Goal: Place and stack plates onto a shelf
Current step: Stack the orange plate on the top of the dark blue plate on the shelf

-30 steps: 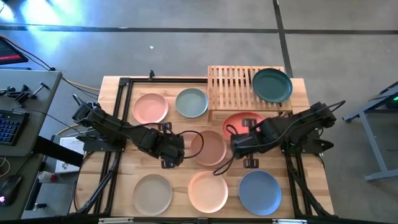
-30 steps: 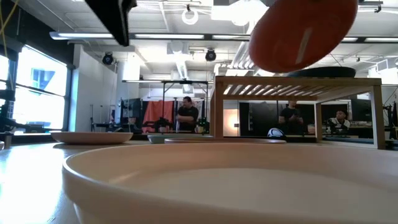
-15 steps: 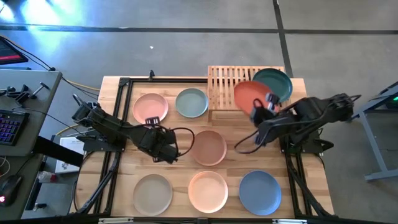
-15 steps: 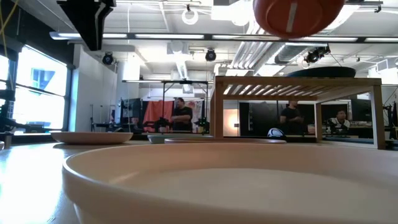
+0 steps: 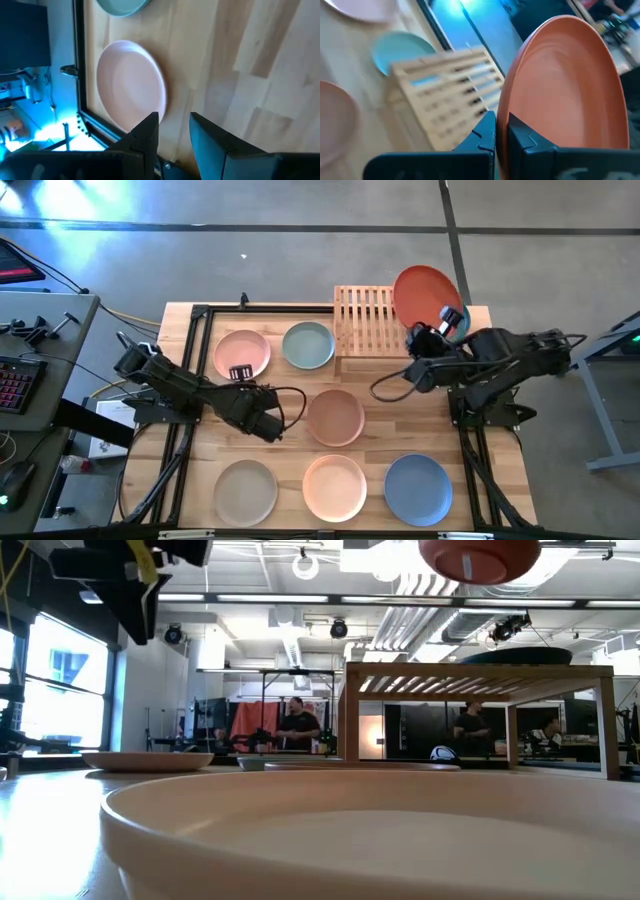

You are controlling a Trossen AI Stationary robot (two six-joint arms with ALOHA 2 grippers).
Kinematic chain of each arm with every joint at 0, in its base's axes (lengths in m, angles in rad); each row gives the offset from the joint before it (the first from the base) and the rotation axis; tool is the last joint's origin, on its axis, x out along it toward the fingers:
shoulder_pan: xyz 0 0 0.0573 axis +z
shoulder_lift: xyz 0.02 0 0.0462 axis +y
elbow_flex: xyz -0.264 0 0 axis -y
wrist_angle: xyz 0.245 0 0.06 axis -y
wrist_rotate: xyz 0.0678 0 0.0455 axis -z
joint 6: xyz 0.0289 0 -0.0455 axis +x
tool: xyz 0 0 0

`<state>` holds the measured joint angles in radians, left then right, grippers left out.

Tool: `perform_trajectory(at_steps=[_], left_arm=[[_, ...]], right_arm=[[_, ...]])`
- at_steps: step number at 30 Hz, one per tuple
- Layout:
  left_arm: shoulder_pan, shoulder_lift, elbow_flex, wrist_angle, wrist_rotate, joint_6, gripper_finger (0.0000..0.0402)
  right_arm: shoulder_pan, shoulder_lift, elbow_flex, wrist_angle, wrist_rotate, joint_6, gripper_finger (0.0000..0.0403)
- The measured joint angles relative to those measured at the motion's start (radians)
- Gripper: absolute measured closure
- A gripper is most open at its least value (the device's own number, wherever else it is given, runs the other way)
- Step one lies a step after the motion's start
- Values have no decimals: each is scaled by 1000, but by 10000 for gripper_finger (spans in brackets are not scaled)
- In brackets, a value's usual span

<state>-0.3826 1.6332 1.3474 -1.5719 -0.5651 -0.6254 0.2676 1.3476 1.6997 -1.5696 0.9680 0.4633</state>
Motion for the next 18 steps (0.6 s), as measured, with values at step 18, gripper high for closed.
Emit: perform_trajectory(at_steps=[18], left_arm=[[239, -337, -171, 27, -83, 72, 303]], right_arm=[[-326, -73, -263, 0, -184, 156, 403]])
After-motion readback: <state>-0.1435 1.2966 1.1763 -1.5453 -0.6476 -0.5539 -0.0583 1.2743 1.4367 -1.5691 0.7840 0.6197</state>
